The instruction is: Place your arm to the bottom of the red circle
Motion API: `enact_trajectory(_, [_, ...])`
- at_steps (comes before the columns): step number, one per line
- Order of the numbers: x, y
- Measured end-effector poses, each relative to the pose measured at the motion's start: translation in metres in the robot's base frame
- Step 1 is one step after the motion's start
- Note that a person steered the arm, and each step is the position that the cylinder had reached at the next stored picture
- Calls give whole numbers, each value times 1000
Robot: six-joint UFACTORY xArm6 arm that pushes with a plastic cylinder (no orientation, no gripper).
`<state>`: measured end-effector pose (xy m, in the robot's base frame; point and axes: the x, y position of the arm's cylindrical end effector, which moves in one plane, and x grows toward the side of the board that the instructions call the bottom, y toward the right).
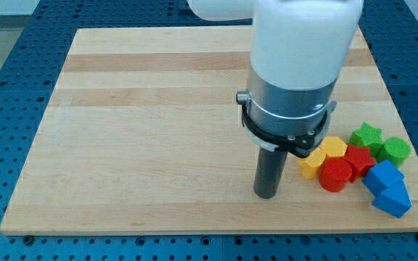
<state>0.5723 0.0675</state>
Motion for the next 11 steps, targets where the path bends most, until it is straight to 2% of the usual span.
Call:
enact_trajectory(2, [3, 43])
enact_trajectory(4, [36, 59])
enact_trajectory(7, [41, 104])
enact_trajectory(11, [33, 106])
